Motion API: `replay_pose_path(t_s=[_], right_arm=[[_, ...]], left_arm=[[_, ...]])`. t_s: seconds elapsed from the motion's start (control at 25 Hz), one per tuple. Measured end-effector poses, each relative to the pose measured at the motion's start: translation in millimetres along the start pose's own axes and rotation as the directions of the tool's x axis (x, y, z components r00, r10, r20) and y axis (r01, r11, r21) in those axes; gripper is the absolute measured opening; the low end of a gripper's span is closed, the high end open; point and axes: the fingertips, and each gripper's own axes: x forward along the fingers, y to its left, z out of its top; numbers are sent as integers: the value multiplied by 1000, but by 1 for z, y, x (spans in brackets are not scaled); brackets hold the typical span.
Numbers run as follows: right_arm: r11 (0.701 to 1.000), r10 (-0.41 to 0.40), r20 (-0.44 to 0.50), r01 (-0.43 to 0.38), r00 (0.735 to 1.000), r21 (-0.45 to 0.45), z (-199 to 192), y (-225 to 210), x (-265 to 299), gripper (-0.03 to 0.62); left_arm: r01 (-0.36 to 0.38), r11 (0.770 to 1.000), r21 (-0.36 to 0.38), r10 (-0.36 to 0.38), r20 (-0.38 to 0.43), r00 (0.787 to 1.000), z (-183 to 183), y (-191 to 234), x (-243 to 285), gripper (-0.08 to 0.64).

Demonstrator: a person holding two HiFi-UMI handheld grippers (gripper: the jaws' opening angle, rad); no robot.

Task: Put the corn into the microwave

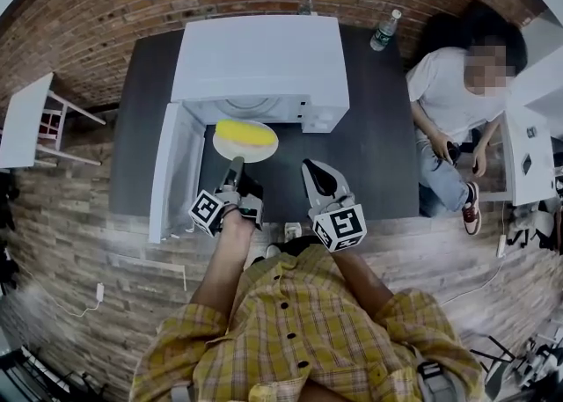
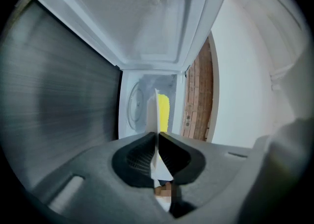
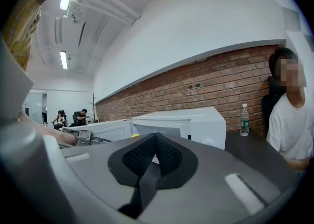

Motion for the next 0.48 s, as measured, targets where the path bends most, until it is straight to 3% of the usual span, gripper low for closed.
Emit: replay_pose_path(t_s=[0.2,0.36,0.48], right_arm=[[1000,4,-16,-4,1000,2,-5,-10,10,3],[1000,6,-35,-6,999,7,-11,-18,14,3],[1000,0,-50,0,999,11,-14,-25,17,3]], left_arm=[[-25,1000,15,25,17,1000,15,22,32,25],[-70,997,-31,71,44,997,22,41,49,26],[-89,996,0,89,52,995,29,51,62,26]])
